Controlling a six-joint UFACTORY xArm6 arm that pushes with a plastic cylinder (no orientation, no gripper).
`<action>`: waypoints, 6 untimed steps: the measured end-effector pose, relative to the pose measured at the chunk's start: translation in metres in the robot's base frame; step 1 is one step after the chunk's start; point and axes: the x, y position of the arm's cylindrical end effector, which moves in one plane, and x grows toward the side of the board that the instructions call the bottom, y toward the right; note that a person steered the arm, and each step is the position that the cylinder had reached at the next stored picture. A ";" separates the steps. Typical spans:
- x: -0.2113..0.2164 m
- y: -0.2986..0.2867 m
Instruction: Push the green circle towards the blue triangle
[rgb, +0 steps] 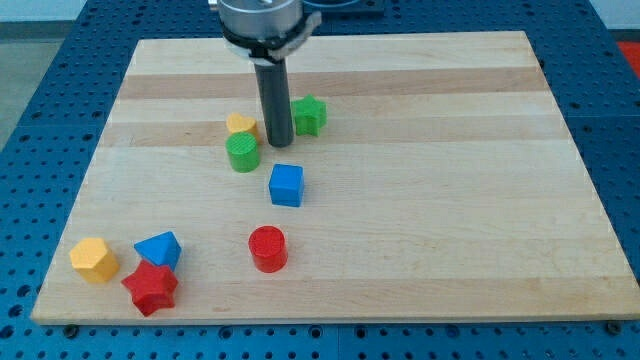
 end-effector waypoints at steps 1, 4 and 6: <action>0.003 -0.048; 0.020 -0.014; 0.035 0.005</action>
